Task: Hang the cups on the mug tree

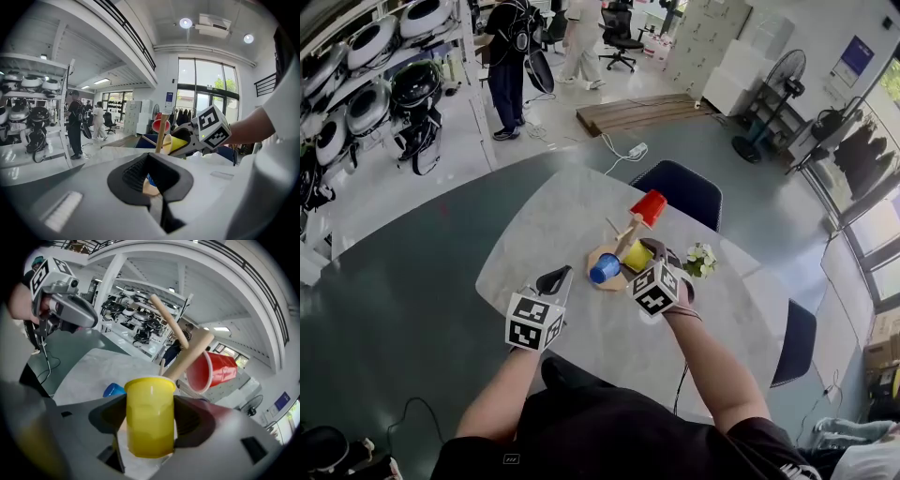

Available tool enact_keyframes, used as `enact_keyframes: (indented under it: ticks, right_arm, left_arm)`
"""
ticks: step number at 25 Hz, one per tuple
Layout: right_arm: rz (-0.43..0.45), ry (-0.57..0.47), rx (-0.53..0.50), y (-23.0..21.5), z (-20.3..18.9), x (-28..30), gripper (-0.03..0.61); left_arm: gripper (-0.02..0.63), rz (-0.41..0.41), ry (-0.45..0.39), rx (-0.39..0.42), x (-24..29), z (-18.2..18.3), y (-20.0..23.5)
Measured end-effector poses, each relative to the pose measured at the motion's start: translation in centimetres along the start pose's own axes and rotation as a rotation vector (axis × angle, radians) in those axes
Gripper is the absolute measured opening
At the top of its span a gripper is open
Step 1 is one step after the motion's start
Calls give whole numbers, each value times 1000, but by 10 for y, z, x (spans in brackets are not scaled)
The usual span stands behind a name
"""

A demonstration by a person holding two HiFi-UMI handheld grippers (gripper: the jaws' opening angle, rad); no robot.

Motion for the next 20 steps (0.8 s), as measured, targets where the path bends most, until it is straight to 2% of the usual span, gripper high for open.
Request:
enact_keyframes:
  ticks: [5, 20]
  right_arm:
    - [2, 20, -44, 2, 1, 4, 310]
    - [28, -4, -76, 10, 8, -5, 310]
  left_arm:
    - [12, 1, 4, -6, -2, -4, -1]
    - [11, 7, 7, -36, -4, -12, -3]
Point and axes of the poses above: the fingertips, and each gripper's own axes: x forward along the fingers, y to its left, z out of its top, the point moved 2 cm from there along -x, backward along the fingers
